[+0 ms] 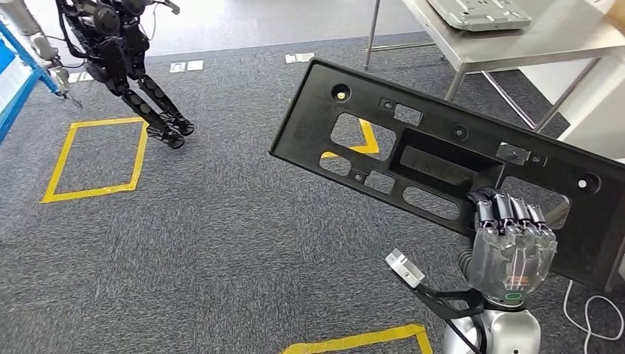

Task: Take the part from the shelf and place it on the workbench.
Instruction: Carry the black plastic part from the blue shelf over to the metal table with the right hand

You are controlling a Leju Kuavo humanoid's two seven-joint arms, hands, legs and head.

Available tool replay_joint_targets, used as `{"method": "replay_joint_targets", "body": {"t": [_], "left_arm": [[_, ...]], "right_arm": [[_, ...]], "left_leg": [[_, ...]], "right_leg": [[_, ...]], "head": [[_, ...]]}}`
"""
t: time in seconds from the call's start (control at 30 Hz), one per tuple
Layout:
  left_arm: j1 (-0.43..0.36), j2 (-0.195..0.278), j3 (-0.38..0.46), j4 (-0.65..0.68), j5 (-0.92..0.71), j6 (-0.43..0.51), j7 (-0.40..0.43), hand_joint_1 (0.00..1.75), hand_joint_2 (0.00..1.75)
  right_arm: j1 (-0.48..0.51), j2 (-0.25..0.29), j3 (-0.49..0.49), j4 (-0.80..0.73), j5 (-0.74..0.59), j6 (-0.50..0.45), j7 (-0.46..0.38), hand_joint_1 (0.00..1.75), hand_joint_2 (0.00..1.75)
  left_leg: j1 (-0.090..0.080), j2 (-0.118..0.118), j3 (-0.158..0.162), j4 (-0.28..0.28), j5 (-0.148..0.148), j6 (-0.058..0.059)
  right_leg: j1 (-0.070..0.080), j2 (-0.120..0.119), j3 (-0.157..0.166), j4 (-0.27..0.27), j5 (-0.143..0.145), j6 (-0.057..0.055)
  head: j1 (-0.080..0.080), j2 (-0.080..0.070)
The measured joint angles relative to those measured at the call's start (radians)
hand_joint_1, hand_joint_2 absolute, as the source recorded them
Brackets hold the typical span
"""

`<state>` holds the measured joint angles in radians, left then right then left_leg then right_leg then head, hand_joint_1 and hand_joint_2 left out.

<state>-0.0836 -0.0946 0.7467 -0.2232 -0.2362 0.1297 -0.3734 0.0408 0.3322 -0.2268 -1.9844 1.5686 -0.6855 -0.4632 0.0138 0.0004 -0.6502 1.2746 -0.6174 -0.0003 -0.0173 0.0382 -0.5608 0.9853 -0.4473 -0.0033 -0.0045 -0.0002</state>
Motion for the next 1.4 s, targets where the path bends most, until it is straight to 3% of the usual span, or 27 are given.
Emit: {"method": "replay_joint_targets", "body": {"t": [0.03,0.1,0.17,0.2,0.27,0.3,0.33,0.4,0.47,0.5,0.57,0.6,0.67,0.7,0.77,0.83,0.9,0.97,1.0,1.03,1.07,1.13,1.2,1.27,1.33,1.4], "left_arm": [[0.001,0.000,0.007,0.000,0.002,0.009,0.004,0.00,1.75],[0.001,0.000,0.020,0.000,0.005,0.029,0.014,0.00,1.75],[0.002,0.000,0.032,0.000,0.006,0.048,0.025,0.00,1.75],[0.003,0.000,0.039,0.000,0.006,0.058,0.030,0.00,1.75],[0.004,-0.003,0.051,0.000,0.006,0.074,0.038,0.00,1.75],[0.004,-0.005,0.056,-0.001,0.006,0.079,0.040,0.00,1.75],[0.005,-0.007,0.062,-0.001,0.006,0.084,0.041,0.00,1.75],[0.008,-0.008,0.072,-0.002,0.006,0.090,0.043,0.00,1.75],[0.012,-0.008,0.081,-0.002,0.006,0.093,0.045,0.00,1.75],[0.013,-0.008,0.084,-0.002,0.006,0.093,0.045,0.00,1.75],[0.013,-0.008,0.087,-0.002,0.005,0.093,0.046,0.00,1.75],[0.013,-0.008,0.089,-0.002,0.004,0.093,0.046,0.00,1.75],[0.014,-0.009,0.095,-0.002,0.002,0.093,0.046,0.00,1.75],[0.014,-0.009,0.098,-0.003,0.000,0.093,0.047,0.00,1.75],[0.013,-0.009,0.102,-0.003,-0.004,0.092,0.047,0.00,1.75],[0.013,-0.010,0.102,-0.003,-0.006,0.091,0.047,0.00,1.75],[0.015,-0.012,0.104,-0.003,-0.008,0.090,0.047,0.00,1.75],[0.018,-0.012,0.107,-0.003,-0.013,0.089,0.048,0.00,1.75],[0.019,-0.012,0.108,-0.003,-0.017,0.087,0.048,0.00,1.75],[0.020,-0.012,0.108,-0.003,-0.022,0.084,0.049,0.00,1.75],[0.020,-0.012,0.109,-0.003,-0.025,0.082,0.050,0.00,1.75],[0.020,-0.012,0.109,-0.003,-0.031,0.079,0.050,0.00,1.75],[0.019,-0.011,0.110,-0.003,-0.035,0.077,0.051,0.00,1.75],[0.018,-0.012,0.111,-0.004,-0.038,0.076,0.051,0.00,1.75],[0.015,-0.013,0.111,-0.005,-0.039,0.075,0.051,0.00,1.75],[0.016,-0.012,0.111,-0.007,-0.039,0.073,0.051,0.00,1.75]], "right_arm": [[0.000,-0.003,0.008,0.012,0.000,0.000,0.014,1.75,1.75],[0.000,-0.013,0.030,0.037,0.000,0.000,0.044,1.75,1.75],[-0.002,-0.028,0.058,0.066,0.000,0.000,0.077,1.75,1.75],[-0.002,-0.038,0.072,0.082,0.000,0.000,0.095,1.75,1.75],[-0.002,-0.062,0.101,0.110,0.000,-0.001,0.132,1.75,1.75],[-0.003,-0.075,0.113,0.121,0.000,-0.001,0.148,1.75,1.75],[-0.006,-0.088,0.126,0.132,0.000,-0.001,0.163,1.75,1.75],[-0.011,-0.110,0.148,0.152,0.000,-0.001,0.186,1.75,1.75],[-0.010,-0.130,0.169,0.171,0.000,-0.001,0.205,1.75,1.75],[-0.008,-0.140,0.177,0.179,0.000,-0.001,0.214,1.75,1.75],[-0.008,-0.157,0.190,0.192,0.000,-0.001,0.225,1.75,1.75],[-0.009,-0.163,0.195,0.196,0.000,-0.001,0.229,1.75,1.75],[-0.012,-0.171,0.206,0.202,0.000,-0.001,0.232,1.75,1.75],[-0.013,-0.174,0.210,0.205,0.000,-0.001,0.233,1.75,1.75],[-0.012,-0.179,0.214,0.209,0.000,-0.002,0.235,1.75,1.75],[-0.011,-0.184,0.216,0.210,0.000,-0.002,0.236,1.75,1.75],[-0.011,-0.185,0.219,0.212,0.000,-0.002,0.237,1.75,1.75],[-0.007,-0.185,0.220,0.213,0.000,-0.002,0.233,1.75,1.75],[-0.004,-0.185,0.219,0.213,0.000,-0.002,0.230,1.75,1.75],[0.001,-0.184,0.217,0.213,0.000,-0.002,0.225,1.75,1.75],[0.005,-0.183,0.216,0.212,0.000,-0.002,0.218,1.75,1.75],[0.011,-0.178,0.210,0.208,0.000,-0.002,0.205,1.75,1.75],[0.016,-0.171,0.205,0.202,0.000,-0.002,0.193,1.75,1.75],[0.022,-0.166,0.199,0.196,0.000,-0.002,0.183,1.75,1.75],[0.028,-0.164,0.191,0.191,0.000,-0.002,0.177,1.75,1.75],[0.030,-0.161,0.186,0.188,0.000,-0.002,0.175,1.75,1.75]], "left_leg": [[0.003,-0.004,0.022,-0.046,0.033,0.000],[0.012,-0.044,0.084,-0.180,0.097,-0.001],[0.015,-0.080,0.115,-0.253,0.115,0.000],[0.011,-0.083,0.116,-0.258,0.112,0.004],[0.007,-0.058,0.114,-0.266,0.120,0.020],[0.007,-0.045,0.114,-0.272,0.126,0.031],[0.007,-0.031,0.114,-0.278,0.132,0.039],[0.001,-0.004,0.113,-0.281,0.135,0.046],[-0.004,0.025,0.111,-0.281,0.135,0.047],[-0.005,0.038,0.111,-0.281,0.134,0.047],[-0.006,0.061,0.113,-0.280,0.133,0.044],[-0.008,0.072,0.115,-0.279,0.130,0.041],[-0.013,0.090,0.118,-0.276,0.124,0.031],[-0.015,0.101,0.119,-0.275,0.121,0.027],[-0.009,0.112,0.121,-0.272,0.116,0.016],[-0.002,0.072,0.107,-0.231,0.084,0.005],[0.001,0.017,0.057,-0.119,0.019,0.001],[0.001,0.002,0.002,-0.007,-0.022,0.001],[0.002,0.000,-0.007,0.007,-0.016,0.002],[0.002,-0.002,-0.001,-0.010,0.006,0.003],[0.004,-0.010,0.024,-0.065,0.043,0.005],[0.011,-0.055,0.078,-0.185,0.097,0.008],[0.010,-0.080,0.100,-0.240,0.111,0.013],[0.005,-0.058,0.100,-0.246,0.117,0.025],[0.004,-0.034,0.100,-0.256,0.128,0.041],[0.002,-0.006,0.097,-0.261,0.134,0.052]], "right_leg": [[0.000,0.014,0.000,0.002,0.001,0.000],[0.002,0.040,-0.002,0.008,0.001,0.004],[0.006,0.061,-0.013,0.014,0.005,0.014],[0.006,0.072,-0.020,0.014,0.009,0.022],[0.004,0.082,-0.035,0.015,0.014,0.037],[0.005,0.068,-0.048,0.031,0.006,0.040],[0.007,0.044,-0.069,0.067,-0.011,0.040],[0.008,-0.007,-0.128,0.190,-0.066,0.033],[0.006,-0.023,-0.173,0.292,-0.099,0.035],[0.004,-0.026,-0.171,0.295,-0.095,0.041],[0.001,-0.049,-0.108,0.188,-0.054,0.056],[0.000,-0.077,-0.068,0.114,-0.034,0.060],[0.005,-0.116,-0.018,0.024,-0.009,0.055],[0.009,-0.117,-0.015,0.014,-0.007,0.048],[0.007,-0.090,-0.016,0.012,0.000,0.034],[0.001,-0.067,-0.016,0.009,0.005,0.021],[0.001,-0.044,-0.016,0.008,0.008,0.010],[0.006,-0.019,-0.017,0.009,0.009,0.006],[0.007,-0.005,-0.017,0.010,0.009,0.006],[0.007,0.007,-0.016,0.011,0.010,0.006],[0.007,0.021,-0.016,0.014,0.010,0.006],[0.010,0.046,-0.020,0.021,0.010,0.008],[0.013,0.067,-0.031,0.026,0.014,0.016],[0.012,0.084,-0.042,0.024,0.021,0.029],[0.013,0.052,-0.065,0.054,0.007,0.033],[0.013,-0.005,-0.118,0.161,-0.044,0.026]], "head": [[0.000,0.000],[-0.001,0.000],[0.001,0.000],[0.001,0.000],[0.001,0.000],[0.003,0.000],[0.007,0.000],[0.013,0.000],[0.014,0.000],[0.015,0.000],[0.015,0.000],[0.015,0.000],[0.014,0.000],[0.013,0.000],[0.012,0.000],[0.012,0.000],[0.010,0.000],[0.008,0.000],[0.008,0.000],[0.008,0.000],[0.008,0.000],[0.008,0.000],[0.009,0.000],[0.010,0.000],[0.013,0.000],[0.019,0.000]]}}
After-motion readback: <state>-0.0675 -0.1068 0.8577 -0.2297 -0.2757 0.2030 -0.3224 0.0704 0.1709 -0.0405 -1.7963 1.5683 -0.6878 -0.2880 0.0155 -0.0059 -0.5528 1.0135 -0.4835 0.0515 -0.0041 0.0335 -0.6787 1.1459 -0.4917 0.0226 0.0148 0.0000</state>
